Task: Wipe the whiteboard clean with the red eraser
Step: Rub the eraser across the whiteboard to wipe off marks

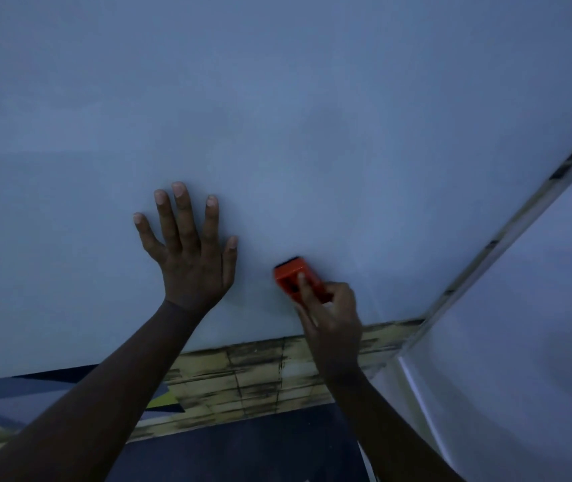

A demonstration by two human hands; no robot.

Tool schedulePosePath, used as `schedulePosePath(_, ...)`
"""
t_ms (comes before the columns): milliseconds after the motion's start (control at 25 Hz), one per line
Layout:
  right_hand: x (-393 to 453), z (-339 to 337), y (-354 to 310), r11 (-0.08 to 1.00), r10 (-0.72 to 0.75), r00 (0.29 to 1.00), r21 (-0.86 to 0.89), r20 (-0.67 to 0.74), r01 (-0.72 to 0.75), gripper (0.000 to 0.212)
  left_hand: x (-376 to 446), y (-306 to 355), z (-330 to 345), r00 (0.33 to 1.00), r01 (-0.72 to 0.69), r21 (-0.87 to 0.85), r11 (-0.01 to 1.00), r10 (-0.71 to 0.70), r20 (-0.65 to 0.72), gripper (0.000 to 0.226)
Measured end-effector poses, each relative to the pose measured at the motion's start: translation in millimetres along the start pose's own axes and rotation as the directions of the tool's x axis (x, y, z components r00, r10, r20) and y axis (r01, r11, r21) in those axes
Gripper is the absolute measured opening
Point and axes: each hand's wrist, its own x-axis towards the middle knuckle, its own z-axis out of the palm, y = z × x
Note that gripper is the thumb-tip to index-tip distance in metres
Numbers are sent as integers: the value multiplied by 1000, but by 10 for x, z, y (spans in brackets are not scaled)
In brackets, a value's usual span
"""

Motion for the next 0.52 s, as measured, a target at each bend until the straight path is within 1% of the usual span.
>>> schedulePosePath(80, -202, 255, -45, 987, -150, 986, -40, 69, 153, 42, -61, 11, 27, 1000, 5, 5, 1000, -5, -8, 77)
schedulePosePath(120, -318, 369, 2, 961, -260, 959, -60, 117, 268, 37, -91, 18, 42, 1000, 0, 9, 1000, 0, -11, 75)
schedulePosePath(200, -530, 575, 218, 860, -457, 855, -124, 245, 495, 35, -134, 12, 66, 1000, -11, 12, 1000, 11, -22, 72)
schedulePosePath(240, -597, 639, 334, 812, -505, 808, -151, 303, 564, 38, -151, -3, 79, 999, -21, 12, 1000, 21, -28, 72)
schedulePosePath(280, -638, 673, 429, 784, -524, 779, -163, 344, 599, 43, -172, -22, 91, 999, -37, 19, 999, 38, -32, 71)
schedulePosePath(320, -670, 699, 508, 775, -524, 768, -170, 367, 609, 48, -186, -40, 107, 998, -58, 33, 998, 59, -35, 71)
schedulePosePath(400, -680, 681, 591, 781, -526, 771, -154, 359, 605, 52, -205, -65, 128, 995, -84, 47, 995, 86, -46, 68)
schedulePosePath(440, -650, 633, 570, 796, -525, 784, -135, 331, 590, 55, -214, -73, 133, 994, -90, 45, 995, 92, -53, 67)
schedulePosePath(520, -513, 458, 385, 868, -459, 859, -92, 228, 488, 60, -246, -86, 143, 992, -106, 48, 993, 109, -64, 66)
